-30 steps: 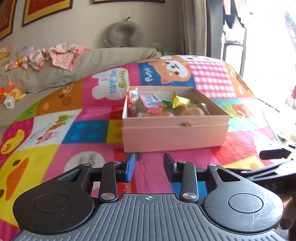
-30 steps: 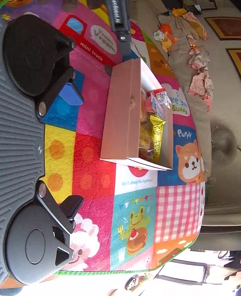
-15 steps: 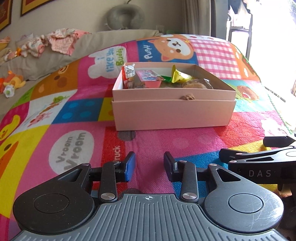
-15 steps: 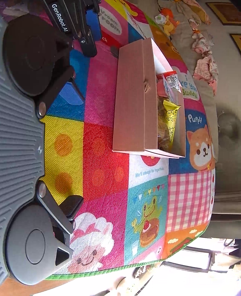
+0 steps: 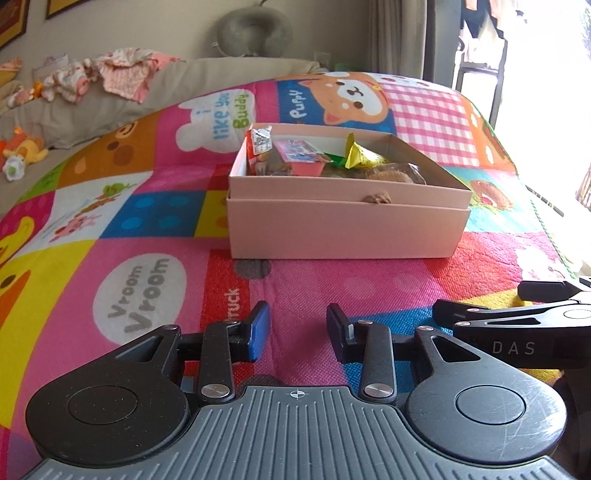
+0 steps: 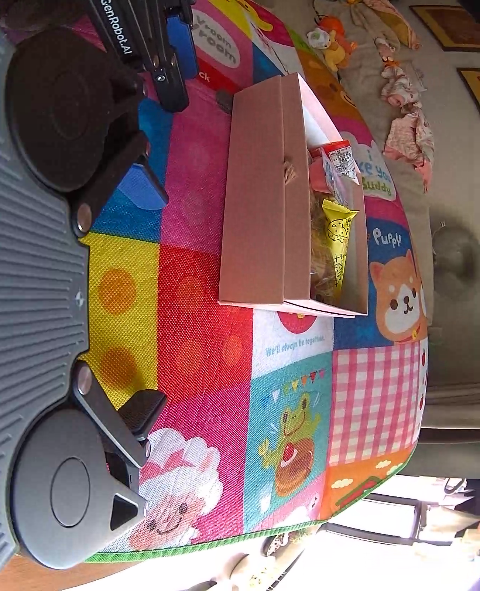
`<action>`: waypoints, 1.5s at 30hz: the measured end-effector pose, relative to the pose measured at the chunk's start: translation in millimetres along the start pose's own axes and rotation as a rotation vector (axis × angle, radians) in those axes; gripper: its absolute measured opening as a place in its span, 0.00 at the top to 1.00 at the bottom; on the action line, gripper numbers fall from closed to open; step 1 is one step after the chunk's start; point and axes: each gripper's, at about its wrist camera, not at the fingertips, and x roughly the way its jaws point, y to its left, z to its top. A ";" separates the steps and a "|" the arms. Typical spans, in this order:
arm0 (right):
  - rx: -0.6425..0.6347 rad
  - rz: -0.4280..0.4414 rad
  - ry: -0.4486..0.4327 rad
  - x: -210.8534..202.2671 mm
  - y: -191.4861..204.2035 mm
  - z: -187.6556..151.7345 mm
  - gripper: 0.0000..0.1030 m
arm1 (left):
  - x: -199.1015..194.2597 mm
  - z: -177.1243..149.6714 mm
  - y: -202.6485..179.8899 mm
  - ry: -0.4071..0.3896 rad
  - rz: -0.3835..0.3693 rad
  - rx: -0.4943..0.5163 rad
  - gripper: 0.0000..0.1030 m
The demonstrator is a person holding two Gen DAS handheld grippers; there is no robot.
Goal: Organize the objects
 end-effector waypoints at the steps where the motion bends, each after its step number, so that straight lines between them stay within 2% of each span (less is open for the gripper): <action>1: 0.001 0.000 -0.001 -0.1 0.1 -0.2 0.00 | 0.2 0.3 0.8 0.000 -0.003 -0.005 0.63; 45: -0.001 -0.003 -0.002 -0.9 1.2 -0.3 0.00 | 0.6 0.5 2.8 -0.001 -0.013 -0.019 0.62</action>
